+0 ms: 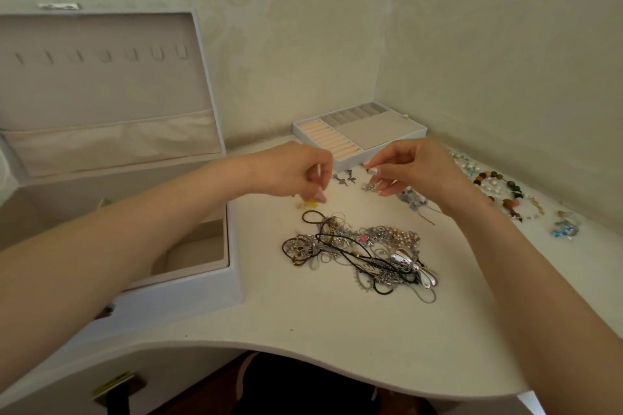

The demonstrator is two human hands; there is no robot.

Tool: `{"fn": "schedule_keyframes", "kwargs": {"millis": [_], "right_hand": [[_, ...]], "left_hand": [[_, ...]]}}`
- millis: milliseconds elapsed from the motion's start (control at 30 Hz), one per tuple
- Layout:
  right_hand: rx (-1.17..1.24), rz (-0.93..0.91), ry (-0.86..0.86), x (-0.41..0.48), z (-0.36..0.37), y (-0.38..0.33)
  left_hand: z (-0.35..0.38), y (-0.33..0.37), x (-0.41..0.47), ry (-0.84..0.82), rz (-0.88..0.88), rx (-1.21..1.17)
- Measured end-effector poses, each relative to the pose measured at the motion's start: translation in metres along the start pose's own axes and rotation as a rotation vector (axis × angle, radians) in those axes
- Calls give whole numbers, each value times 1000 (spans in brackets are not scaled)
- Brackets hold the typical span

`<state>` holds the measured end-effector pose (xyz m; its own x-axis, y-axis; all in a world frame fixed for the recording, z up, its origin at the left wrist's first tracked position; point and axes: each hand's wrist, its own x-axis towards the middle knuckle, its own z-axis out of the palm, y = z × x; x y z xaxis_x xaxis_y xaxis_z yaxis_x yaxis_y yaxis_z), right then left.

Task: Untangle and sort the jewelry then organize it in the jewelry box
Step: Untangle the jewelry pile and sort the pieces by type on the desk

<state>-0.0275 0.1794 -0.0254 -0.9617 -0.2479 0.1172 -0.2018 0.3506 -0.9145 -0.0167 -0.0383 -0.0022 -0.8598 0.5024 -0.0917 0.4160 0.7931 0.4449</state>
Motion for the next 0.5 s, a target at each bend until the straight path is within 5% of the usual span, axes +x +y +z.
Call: {"fn": "schedule_keyframes", "kwargs": {"millis": [200, 500], "right_hand": [[-340, -73, 164, 8, -1, 10], [-490, -59, 55, 12, -6, 15]], "left_hand": [[24, 24, 48, 118, -21, -102], [43, 23, 64, 115, -79, -138]]}}
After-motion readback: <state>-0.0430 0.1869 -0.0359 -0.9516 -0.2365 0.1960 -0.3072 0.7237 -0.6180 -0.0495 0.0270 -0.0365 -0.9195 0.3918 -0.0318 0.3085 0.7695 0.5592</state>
